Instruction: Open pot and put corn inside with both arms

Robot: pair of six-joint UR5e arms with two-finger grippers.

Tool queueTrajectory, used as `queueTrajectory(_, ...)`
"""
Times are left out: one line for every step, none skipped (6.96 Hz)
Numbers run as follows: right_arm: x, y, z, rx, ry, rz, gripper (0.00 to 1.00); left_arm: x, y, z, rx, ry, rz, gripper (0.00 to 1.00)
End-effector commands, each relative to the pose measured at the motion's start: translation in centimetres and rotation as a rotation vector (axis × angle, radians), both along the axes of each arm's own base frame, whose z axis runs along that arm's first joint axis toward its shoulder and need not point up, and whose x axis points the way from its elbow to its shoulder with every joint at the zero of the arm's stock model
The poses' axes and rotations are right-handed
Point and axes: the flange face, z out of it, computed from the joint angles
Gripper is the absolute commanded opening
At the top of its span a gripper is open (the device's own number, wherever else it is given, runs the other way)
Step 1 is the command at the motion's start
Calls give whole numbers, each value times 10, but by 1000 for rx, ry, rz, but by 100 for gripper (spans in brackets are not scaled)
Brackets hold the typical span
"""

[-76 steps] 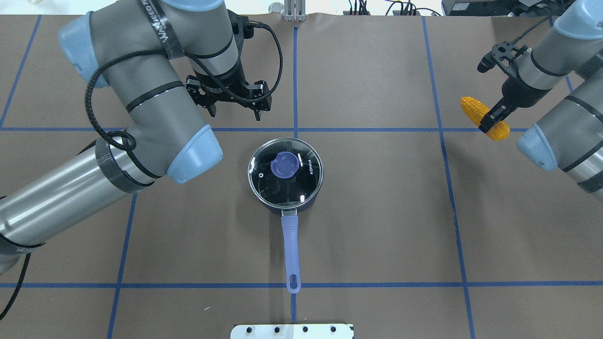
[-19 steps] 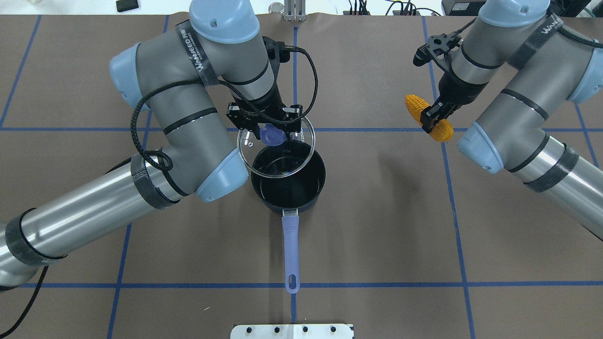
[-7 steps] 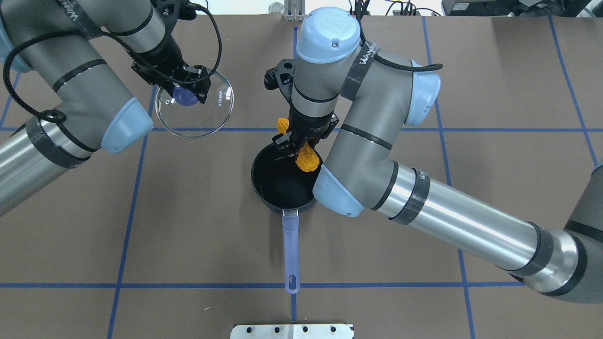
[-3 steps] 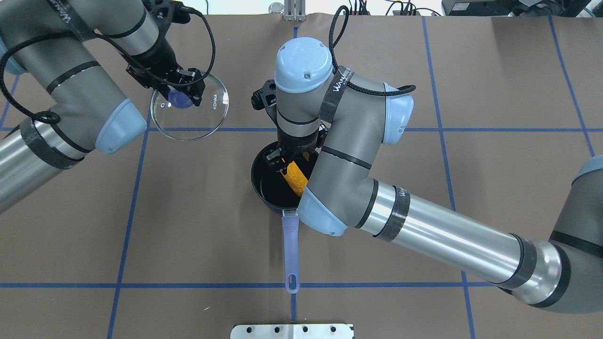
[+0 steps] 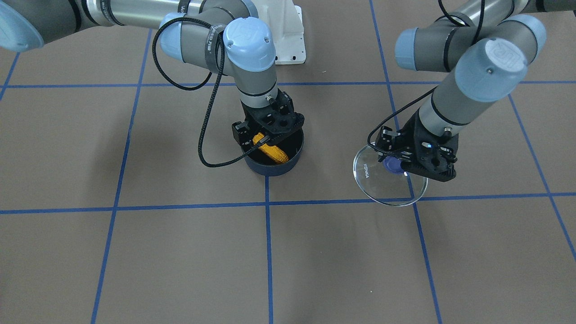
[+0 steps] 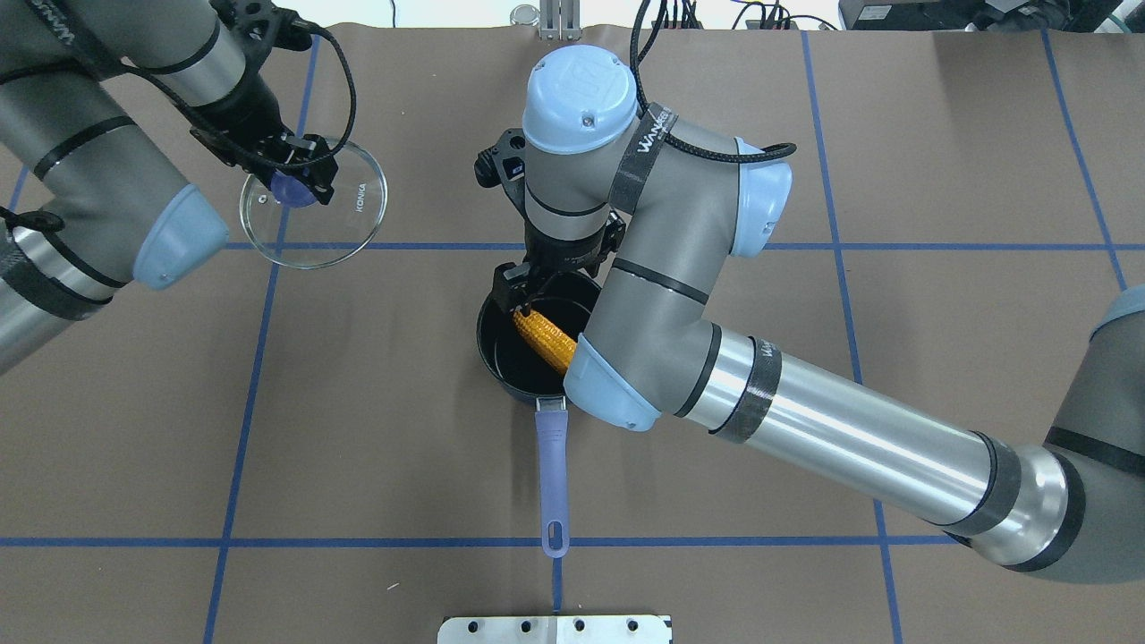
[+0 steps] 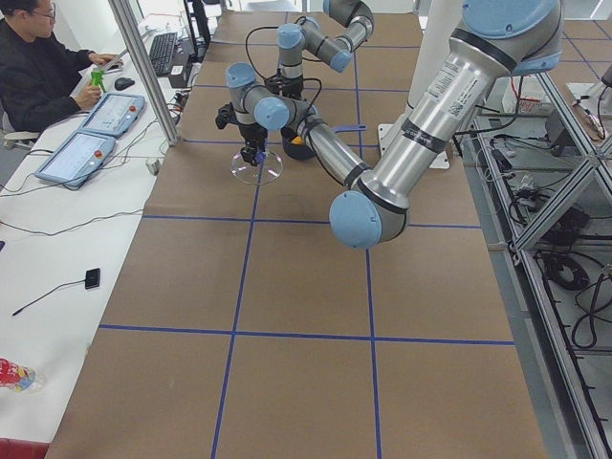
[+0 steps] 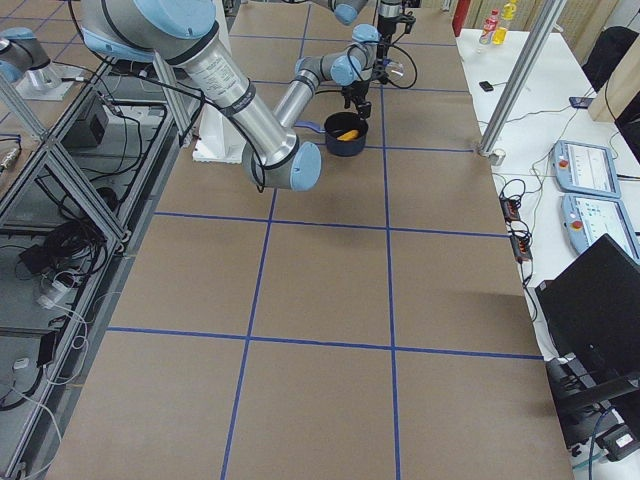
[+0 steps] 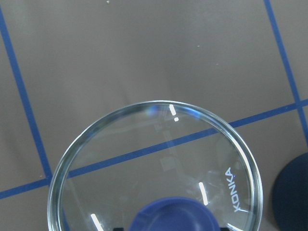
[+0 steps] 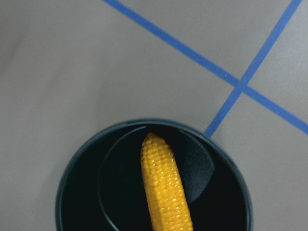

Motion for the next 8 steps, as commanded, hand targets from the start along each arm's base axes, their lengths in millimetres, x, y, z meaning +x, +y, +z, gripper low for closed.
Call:
queueTrajectory(28,-24,-9,11,-36,36,100,-26,15,55,8,-37,36,68)
queueTrajectory(48,-41,-12,3,-62,50,100,-35,26,82,2,-56,55,68)
queueTrajectory(60,-51,-11,1,-78,46,100,-47,35,114,11,-62,65,68)
queueTrajectory(62,-52,-8,0,-76,46,100,-60,49,150,26,-51,59,68)
queueTrajectory(63,-53,-5,6,-72,40,100,-67,58,172,31,-49,58,68)
queueTrajectory(64,-55,-1,12,-69,36,100,-76,58,180,30,-52,48,68)
queueTrajectory(65,-57,10,20,-57,25,100,-85,60,191,33,-61,53,68)
queueTrajectory(69,-60,16,24,-51,23,100,-91,58,202,22,-71,51,68)
